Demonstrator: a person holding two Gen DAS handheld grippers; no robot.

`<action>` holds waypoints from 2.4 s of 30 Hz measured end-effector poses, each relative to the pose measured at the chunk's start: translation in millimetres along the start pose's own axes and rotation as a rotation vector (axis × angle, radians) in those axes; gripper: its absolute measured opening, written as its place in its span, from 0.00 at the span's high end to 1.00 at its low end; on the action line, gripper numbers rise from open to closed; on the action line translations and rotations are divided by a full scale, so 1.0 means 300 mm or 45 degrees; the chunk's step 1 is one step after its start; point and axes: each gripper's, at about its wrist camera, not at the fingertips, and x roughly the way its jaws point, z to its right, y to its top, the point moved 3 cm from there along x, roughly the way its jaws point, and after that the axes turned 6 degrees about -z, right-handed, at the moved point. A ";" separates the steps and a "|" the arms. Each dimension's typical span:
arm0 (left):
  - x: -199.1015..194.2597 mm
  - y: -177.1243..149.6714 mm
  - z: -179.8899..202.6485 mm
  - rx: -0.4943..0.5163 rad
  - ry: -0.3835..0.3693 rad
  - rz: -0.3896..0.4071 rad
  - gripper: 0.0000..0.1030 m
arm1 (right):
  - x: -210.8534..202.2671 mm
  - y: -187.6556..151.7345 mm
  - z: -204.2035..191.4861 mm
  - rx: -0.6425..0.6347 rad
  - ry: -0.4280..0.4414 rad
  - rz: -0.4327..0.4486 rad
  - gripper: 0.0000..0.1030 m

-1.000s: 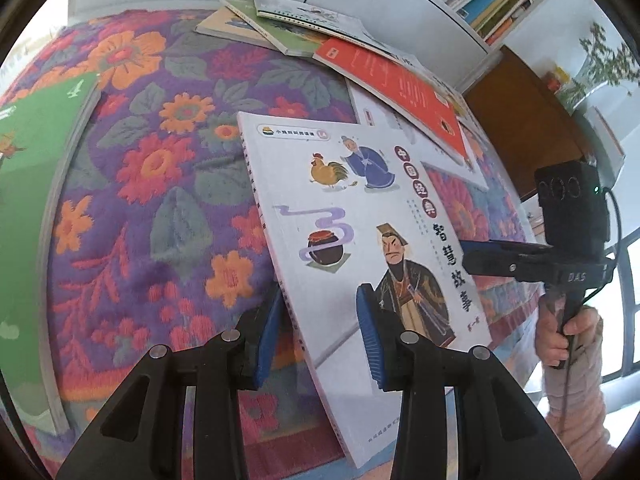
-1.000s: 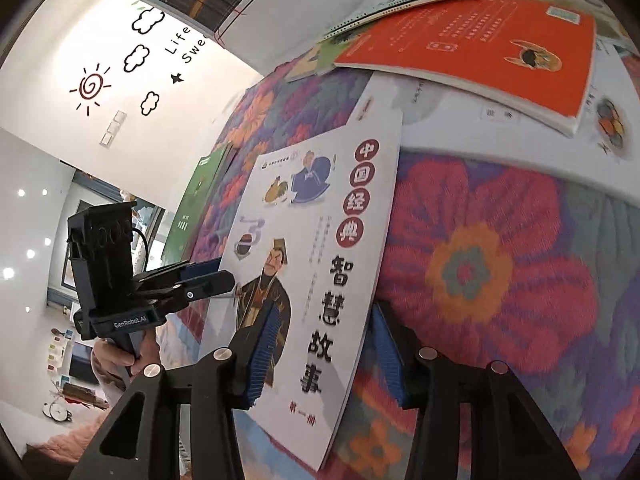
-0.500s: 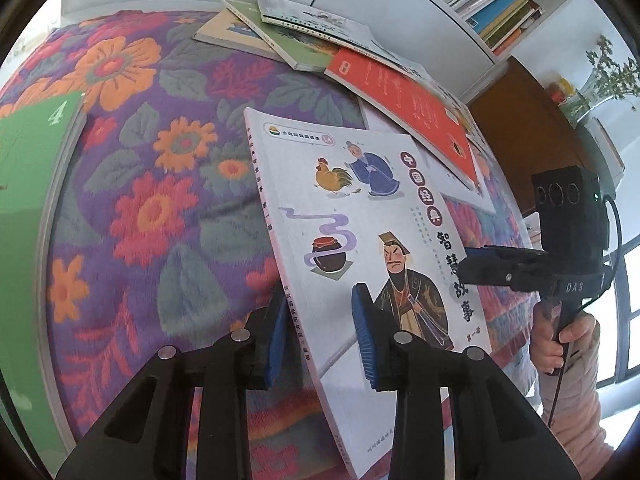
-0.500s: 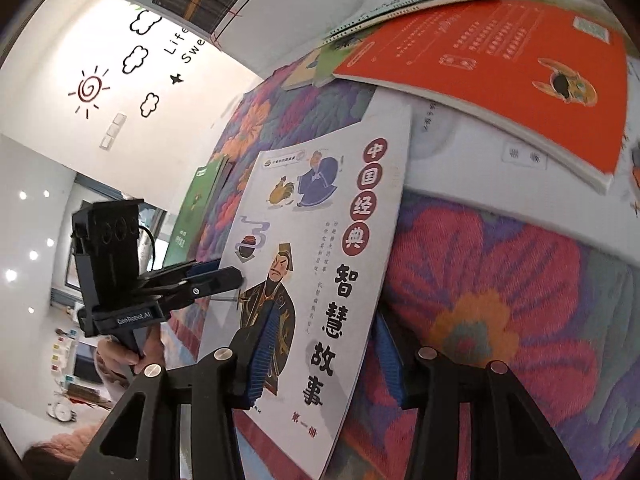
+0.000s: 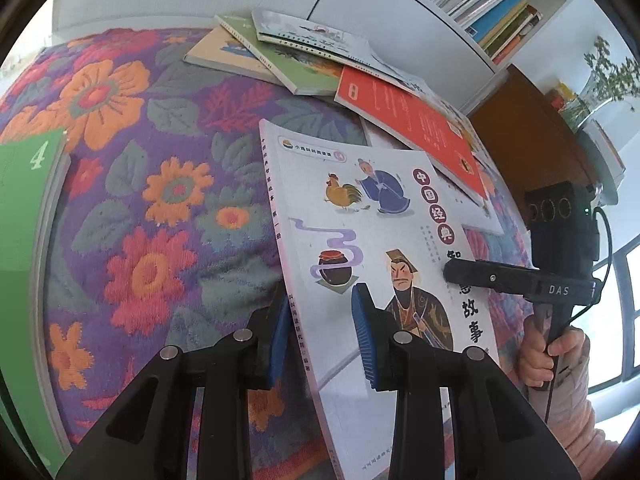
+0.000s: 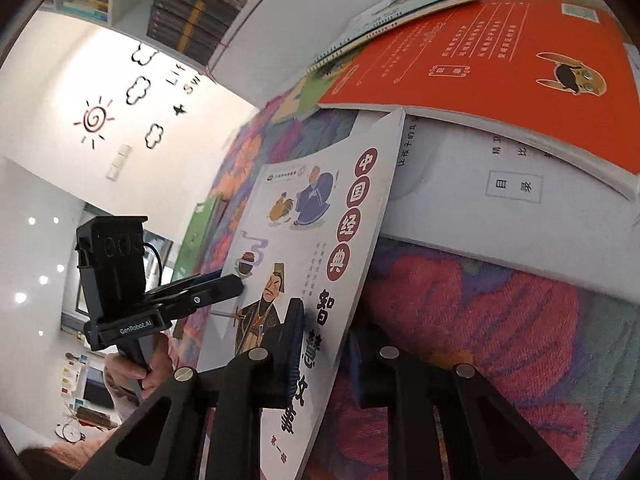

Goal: Organize books

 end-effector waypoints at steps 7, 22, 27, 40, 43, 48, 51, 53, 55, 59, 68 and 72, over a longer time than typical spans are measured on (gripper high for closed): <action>-0.003 0.001 -0.009 0.005 -0.003 0.011 0.70 | -0.018 -0.025 -0.005 -0.019 -0.014 0.016 0.84; -0.035 -0.008 -0.043 -0.081 -0.182 0.042 0.71 | -0.015 -0.022 -0.129 -0.002 -0.200 0.013 0.81; -0.058 -0.014 0.018 -0.021 -0.171 0.047 0.71 | -0.044 -0.028 -0.180 0.006 -0.222 0.020 0.81; -0.197 0.003 0.041 0.007 -0.146 0.128 0.71 | -0.087 -0.001 -0.331 -0.050 -0.255 0.054 0.81; -0.245 0.002 0.011 -0.006 -0.152 0.156 0.71 | -0.076 0.003 -0.371 -0.078 -0.252 0.059 0.81; -0.326 0.002 -0.040 -0.019 -0.121 0.191 0.71 | -0.036 0.029 -0.455 -0.114 -0.230 0.062 0.81; -0.381 0.009 -0.078 -0.033 -0.102 0.209 0.71 | 0.000 0.054 -0.517 -0.147 -0.225 0.067 0.81; -0.419 0.016 -0.104 -0.045 -0.099 0.223 0.71 | 0.018 0.065 -0.549 -0.162 -0.222 0.064 0.81; -0.476 0.021 -0.142 -0.064 -0.105 0.260 0.71 | 0.050 0.086 -0.594 -0.181 -0.212 0.052 0.81; -0.569 0.027 -0.221 -0.103 -0.091 0.323 0.71 | 0.118 0.119 -0.670 -0.230 -0.188 0.021 0.81; -0.665 -0.002 -0.426 -0.202 0.014 0.364 0.71 | 0.348 0.167 -0.823 -0.316 -0.108 -0.083 0.81; -0.667 -0.025 -0.515 -0.242 0.029 0.345 0.71 | 0.444 0.175 -0.846 -0.321 -0.095 -0.131 0.81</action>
